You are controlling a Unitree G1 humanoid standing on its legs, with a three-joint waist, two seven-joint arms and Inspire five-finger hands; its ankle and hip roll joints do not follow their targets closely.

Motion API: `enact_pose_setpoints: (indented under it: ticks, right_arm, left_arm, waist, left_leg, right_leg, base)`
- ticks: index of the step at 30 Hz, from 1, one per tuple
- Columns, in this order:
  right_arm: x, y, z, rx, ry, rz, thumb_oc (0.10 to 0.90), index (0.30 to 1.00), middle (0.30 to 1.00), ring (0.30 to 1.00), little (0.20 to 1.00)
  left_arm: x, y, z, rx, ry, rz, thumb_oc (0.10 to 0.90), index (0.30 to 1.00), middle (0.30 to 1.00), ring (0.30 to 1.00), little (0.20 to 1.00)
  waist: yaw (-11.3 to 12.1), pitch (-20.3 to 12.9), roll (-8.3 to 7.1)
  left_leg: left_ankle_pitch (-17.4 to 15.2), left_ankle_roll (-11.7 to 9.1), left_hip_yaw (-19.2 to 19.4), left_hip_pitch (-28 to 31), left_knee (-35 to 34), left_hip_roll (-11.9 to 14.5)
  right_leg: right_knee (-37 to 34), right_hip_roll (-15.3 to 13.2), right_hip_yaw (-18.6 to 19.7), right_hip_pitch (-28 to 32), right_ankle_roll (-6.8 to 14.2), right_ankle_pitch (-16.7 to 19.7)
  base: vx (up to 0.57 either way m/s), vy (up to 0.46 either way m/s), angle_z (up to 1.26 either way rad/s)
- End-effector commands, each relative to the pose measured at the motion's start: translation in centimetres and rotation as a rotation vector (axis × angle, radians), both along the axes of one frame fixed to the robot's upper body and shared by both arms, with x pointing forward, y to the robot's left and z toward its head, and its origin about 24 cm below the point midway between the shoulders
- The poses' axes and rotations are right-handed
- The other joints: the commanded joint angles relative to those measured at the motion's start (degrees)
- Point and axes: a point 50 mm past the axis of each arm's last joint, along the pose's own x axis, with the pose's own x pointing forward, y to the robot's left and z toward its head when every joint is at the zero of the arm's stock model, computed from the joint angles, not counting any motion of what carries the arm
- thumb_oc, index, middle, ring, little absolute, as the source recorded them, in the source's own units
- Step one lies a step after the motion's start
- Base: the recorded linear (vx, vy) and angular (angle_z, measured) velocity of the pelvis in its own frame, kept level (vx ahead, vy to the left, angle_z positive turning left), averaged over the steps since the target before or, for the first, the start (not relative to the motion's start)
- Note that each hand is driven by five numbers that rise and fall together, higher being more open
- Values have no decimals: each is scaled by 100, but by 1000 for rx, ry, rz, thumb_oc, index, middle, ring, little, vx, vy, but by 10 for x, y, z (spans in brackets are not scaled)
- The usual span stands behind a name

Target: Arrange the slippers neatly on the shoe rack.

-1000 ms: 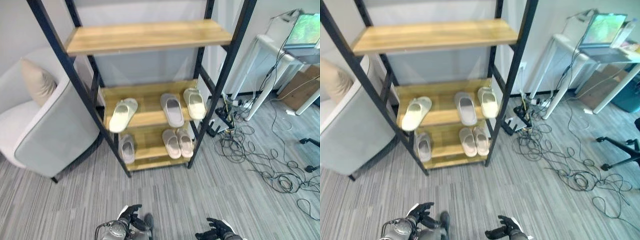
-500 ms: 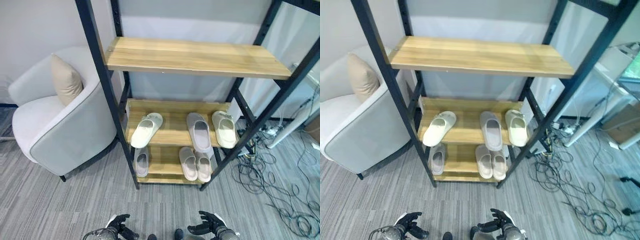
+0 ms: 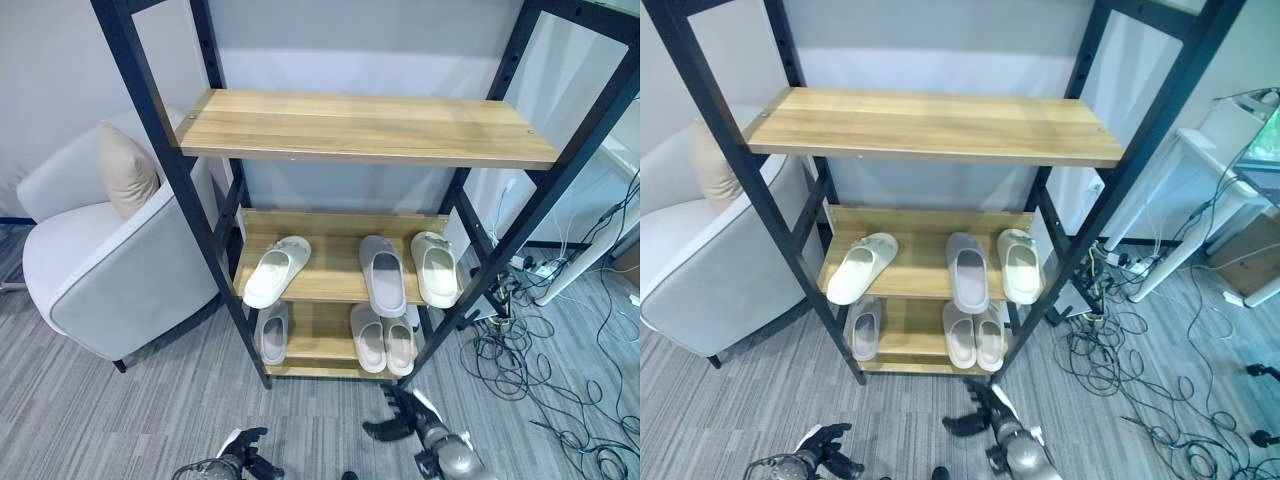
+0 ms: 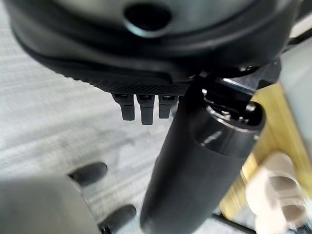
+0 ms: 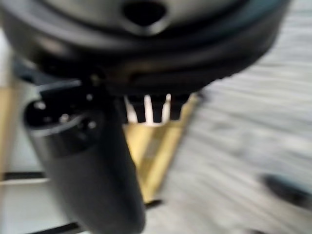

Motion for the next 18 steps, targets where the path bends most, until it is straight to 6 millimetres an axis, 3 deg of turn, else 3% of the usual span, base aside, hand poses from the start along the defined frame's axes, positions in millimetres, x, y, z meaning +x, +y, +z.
enact_pose_setpoints:
  ticks: [1, 5, 11, 12, 13, 18]
  right_arm:
    - [42, 26, 55, 124, -304, 73, 800, 900, 900, 900, 900]
    - [64, 41, 99, 179, -502, 123, 800, 900, 900, 900, 900]
    - [84, 49, 153, 140, -741, 173, 800, 900, 900, 900, 900]
    - [84, 49, 153, 140, -742, 173, 800, 900, 900, 900, 900]
    - [90, 49, 171, 99, -825, 185, 800, 900, 900, 900, 900]
    - [109, 44, 212, -98, -1022, 193, 800, 900, 900, 900, 900]
  left_arm:
    - [5, -21, 0, -22, -30, -73, 800, 900, 900, 900, 900]
    - [-1, -22, -2, -21, -24, -66, 800, 900, 900, 900, 900]
    - [-14, -23, -6, -24, 13, -55, 800, 900, 900, 900, 900]
    - [-14, -23, -6, -24, 13, -55, 800, 900, 900, 900, 900]
    - [-17, -22, -7, -22, 24, -55, 800, 900, 900, 900, 900]
    - [-20, -22, -8, -22, 35, -55, 800, 900, 900, 900, 900]
  waist:
    - [83, -165, -110]
    - [128, -211, -98]
    - [214, -248, -105]
    - [214, -246, -104]
    - [243, -245, -122]
    - [333, -207, -155]
  left_leg:
    - [-600, 124, 286, -234, 41, -73]
    - [-636, 134, 256, -184, 41, -72]
    - [-668, 138, 194, -158, 41, -68]
    - [-668, 138, 193, -158, 41, -68]
    - [-675, 137, 175, -170, 41, -69]
    - [-667, 136, 132, -247, 41, -69]
  right_leg:
    - [37, -144, 138, 54, 273, -625]
    - [37, -136, 141, 109, 255, -653]
    - [37, -136, 114, 139, 245, -676]
    - [37, -136, 113, 140, 245, -676]
    - [37, -136, 95, 128, 247, -676]
    - [37, -127, 59, 52, 256, -672]
  base:
    - [34, 10, 2]
    - [43, 15, 6]
    - [29, 13, 3]
    - [20, 4, 4]
    - [15, 10, 4]
    - [0, 0, 0]
